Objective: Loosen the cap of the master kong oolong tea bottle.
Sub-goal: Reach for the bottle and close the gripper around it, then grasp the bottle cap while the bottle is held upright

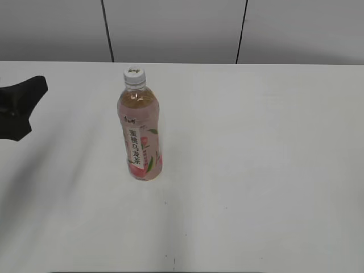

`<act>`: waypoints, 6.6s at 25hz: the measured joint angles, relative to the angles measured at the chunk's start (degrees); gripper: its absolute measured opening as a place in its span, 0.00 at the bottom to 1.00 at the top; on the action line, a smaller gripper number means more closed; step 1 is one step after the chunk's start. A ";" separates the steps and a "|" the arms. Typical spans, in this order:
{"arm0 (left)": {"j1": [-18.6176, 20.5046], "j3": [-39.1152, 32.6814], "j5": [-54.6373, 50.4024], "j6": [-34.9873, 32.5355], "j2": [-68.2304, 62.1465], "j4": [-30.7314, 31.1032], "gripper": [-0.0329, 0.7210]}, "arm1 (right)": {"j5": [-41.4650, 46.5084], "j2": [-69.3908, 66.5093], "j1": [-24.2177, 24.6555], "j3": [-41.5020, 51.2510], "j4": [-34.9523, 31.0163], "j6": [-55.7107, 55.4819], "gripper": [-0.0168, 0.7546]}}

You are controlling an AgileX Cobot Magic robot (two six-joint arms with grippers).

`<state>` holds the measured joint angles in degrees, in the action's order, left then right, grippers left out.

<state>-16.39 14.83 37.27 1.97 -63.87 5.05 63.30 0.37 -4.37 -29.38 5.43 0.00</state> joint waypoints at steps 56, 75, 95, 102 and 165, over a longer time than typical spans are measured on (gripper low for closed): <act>0.00 11.26 31.95 6.31 -45.00 28.96 0.83 | 0.00 0.00 0.00 0.00 0.00 0.00 0.43; -2.47 15.15 32.01 8.55 -51.25 31.22 0.83 | 0.00 0.00 0.00 0.00 0.00 0.00 0.43; -4.64 17.53 32.01 8.55 -52.99 24.83 0.82 | 0.00 0.00 0.00 0.00 0.00 0.00 0.43; -4.64 17.55 32.02 8.57 -52.21 24.62 0.82 | 0.00 0.00 0.00 0.00 0.00 0.00 0.43; -4.61 17.96 32.00 8.27 -50.57 32.07 0.57 | -4.21 -22.03 0.00 -4.03 -4.19 3.48 0.43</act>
<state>-20.99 32.79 69.27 10.24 -114.44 37.12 59.09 -21.66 -4.37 -33.41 1.24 3.48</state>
